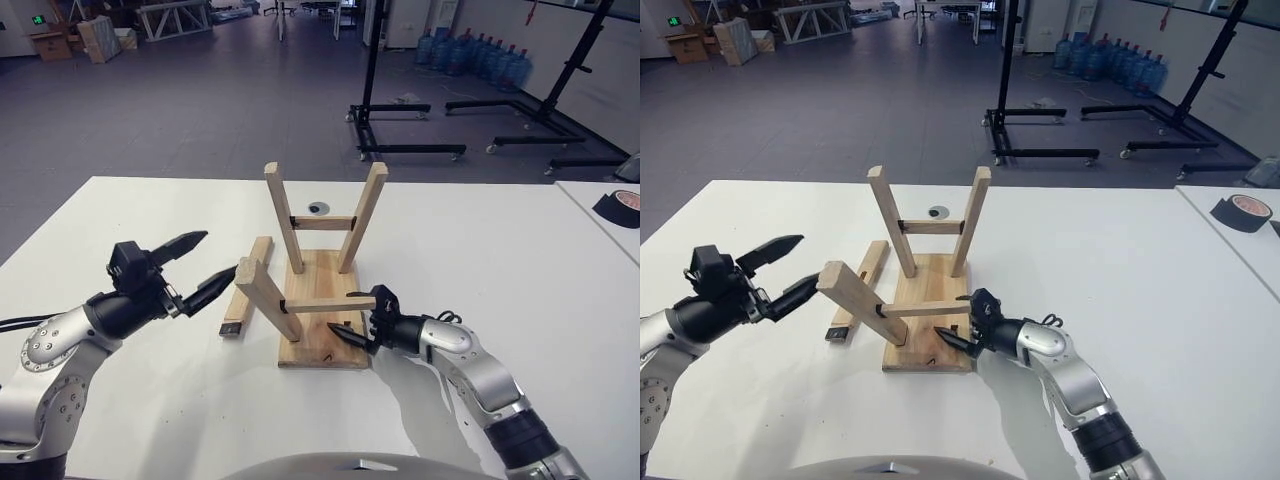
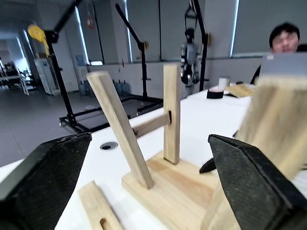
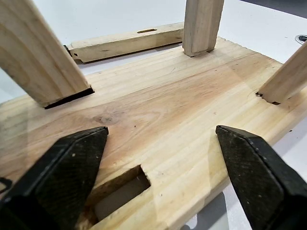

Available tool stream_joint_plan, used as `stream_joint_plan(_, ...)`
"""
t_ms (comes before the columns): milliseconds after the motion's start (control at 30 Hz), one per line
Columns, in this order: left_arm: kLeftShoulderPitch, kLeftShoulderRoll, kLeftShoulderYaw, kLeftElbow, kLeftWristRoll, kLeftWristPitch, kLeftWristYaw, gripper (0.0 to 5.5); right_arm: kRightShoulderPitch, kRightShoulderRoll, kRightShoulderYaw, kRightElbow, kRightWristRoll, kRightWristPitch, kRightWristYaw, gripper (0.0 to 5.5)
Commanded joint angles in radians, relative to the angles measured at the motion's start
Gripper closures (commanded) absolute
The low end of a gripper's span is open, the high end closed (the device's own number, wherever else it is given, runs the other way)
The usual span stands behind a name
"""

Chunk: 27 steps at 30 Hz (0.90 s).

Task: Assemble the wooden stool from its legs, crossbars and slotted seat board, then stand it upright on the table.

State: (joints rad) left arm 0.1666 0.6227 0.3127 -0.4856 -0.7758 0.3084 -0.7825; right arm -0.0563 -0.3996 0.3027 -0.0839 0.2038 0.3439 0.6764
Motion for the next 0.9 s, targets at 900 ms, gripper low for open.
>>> stream_joint_plan(900, -0.186, 0.019, -0.441, -0.037, -0.108, 0.205, 0.128, 1.03, -0.014, 0.011, 0.102, 0.159, -0.092, 0.077, -0.039, 1.36)
